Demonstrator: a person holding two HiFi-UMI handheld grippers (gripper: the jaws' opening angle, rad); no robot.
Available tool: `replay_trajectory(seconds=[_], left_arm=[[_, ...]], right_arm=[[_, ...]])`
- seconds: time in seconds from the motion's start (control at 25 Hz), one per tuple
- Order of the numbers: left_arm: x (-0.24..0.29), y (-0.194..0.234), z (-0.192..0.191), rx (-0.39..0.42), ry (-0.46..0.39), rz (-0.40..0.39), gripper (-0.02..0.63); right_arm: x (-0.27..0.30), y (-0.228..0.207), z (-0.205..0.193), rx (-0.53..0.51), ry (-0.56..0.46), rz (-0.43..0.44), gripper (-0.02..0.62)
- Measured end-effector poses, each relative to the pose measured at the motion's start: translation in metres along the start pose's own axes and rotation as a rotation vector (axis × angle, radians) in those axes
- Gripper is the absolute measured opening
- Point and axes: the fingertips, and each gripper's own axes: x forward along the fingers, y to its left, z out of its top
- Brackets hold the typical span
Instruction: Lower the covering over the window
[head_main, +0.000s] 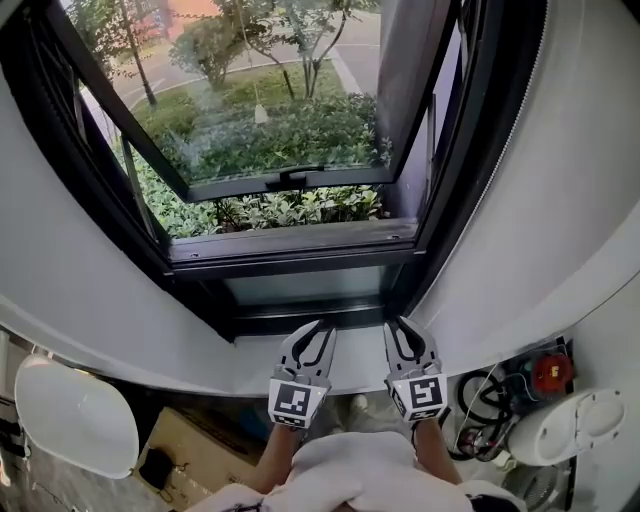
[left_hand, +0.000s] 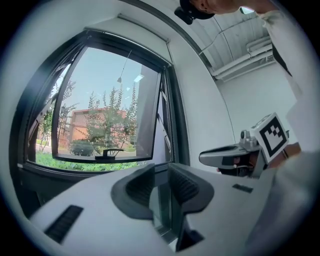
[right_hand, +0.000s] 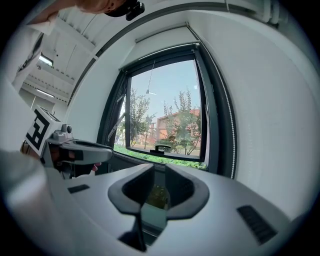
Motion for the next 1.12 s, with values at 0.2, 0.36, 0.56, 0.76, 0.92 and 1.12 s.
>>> replay_trajectory(seconds=[0.2, 0.36, 0.56, 0.76, 0.92, 1.12], left_arm=[[0.032, 0.001, 0.003, 0.005, -0.002, -0.006, 0.089], [0.057, -0.005, 0.005, 0.004, 0.001, -0.017, 0.089], [0.088, -0.014, 0.008, 0.005, 0.006, -0.046, 0.089], [0.117, -0.027, 0.011, 0.005, 0.008, -0.091, 0.089], [0.136, -0.039, 0.013, 0.001, 0.003, -0.138, 0.089], [0.158, -0.051, 0.015, 0.01, -0.007, -0.22, 0.089]], right_arm=[[0.018, -0.024, 0.0, 0.007, -0.001, -0.003, 0.066], [0.027, -0.046, 0.0, 0.026, 0.005, -0.018, 0.066], [0.036, -0.071, 0.003, 0.035, 0.016, -0.053, 0.066], [0.039, -0.089, 0.006, 0.051, 0.01, -0.077, 0.066], [0.039, -0.097, 0.004, 0.059, 0.018, -0.099, 0.066], [0.041, -0.105, 0.001, 0.057, 0.041, -0.153, 0.066]])
